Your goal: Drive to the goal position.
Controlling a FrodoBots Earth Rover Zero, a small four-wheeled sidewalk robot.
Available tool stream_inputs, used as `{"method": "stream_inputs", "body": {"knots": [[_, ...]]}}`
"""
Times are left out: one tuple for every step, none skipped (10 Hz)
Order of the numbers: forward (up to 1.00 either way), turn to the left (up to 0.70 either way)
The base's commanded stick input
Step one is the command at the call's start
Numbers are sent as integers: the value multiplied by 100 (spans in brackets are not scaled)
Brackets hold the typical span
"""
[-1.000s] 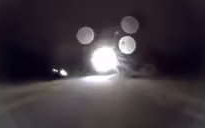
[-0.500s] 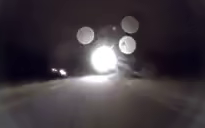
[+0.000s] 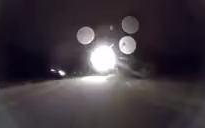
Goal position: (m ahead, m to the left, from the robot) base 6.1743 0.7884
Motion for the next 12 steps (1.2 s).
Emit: {"method": "stream_inputs", "body": {"knots": [[100, 3], [100, 7], [100, 38], [100, 13], [100, 0], [100, 0], [100, 19], [100, 36], [100, 23], [100, 0], [100, 0], [100, 0]]}}
